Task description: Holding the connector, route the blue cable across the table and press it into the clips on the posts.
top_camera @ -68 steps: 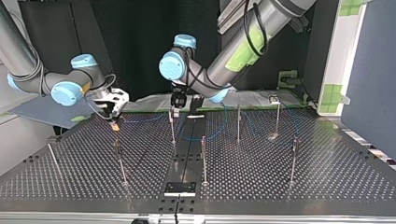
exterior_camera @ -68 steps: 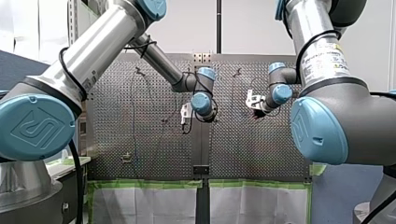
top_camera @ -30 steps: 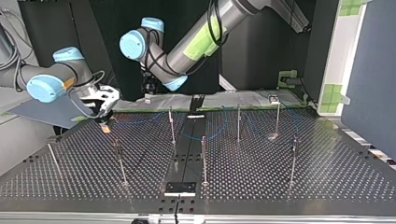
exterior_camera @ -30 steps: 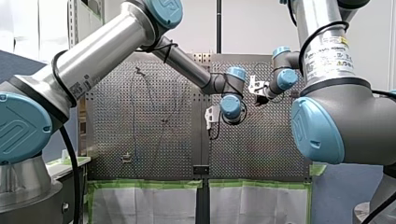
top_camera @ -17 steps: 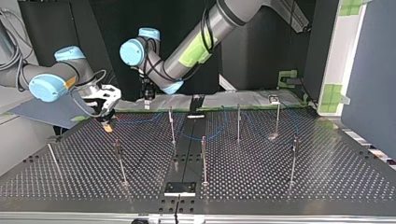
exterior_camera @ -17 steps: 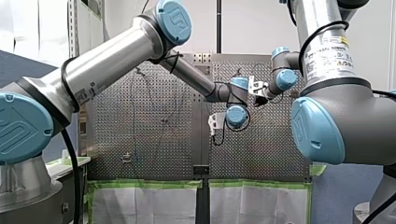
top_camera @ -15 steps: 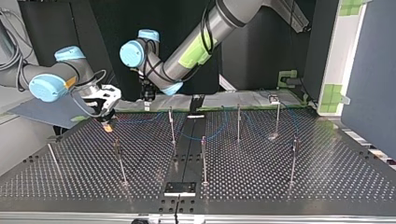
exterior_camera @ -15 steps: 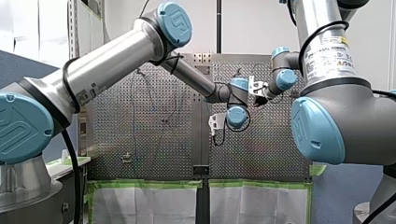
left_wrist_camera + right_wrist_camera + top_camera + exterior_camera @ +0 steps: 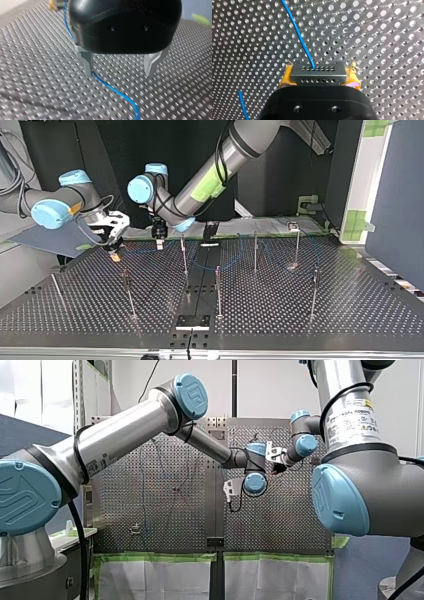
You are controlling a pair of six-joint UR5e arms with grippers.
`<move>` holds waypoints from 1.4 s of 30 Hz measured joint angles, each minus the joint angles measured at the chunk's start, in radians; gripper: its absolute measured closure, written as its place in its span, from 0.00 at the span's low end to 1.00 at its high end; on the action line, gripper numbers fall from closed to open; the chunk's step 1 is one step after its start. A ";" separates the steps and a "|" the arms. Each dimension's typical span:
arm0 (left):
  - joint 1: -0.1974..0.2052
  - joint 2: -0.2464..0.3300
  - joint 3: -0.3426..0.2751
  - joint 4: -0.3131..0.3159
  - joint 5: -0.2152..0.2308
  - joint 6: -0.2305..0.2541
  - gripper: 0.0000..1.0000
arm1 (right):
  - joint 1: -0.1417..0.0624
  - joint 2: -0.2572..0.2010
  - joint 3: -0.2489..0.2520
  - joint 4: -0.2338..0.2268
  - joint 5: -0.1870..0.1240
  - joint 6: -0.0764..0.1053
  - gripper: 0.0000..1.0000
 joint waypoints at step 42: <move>0.012 -0.062 0.119 -0.012 -0.038 -0.045 1.00 | -0.009 -0.001 -0.008 -0.005 -0.012 0.002 1.00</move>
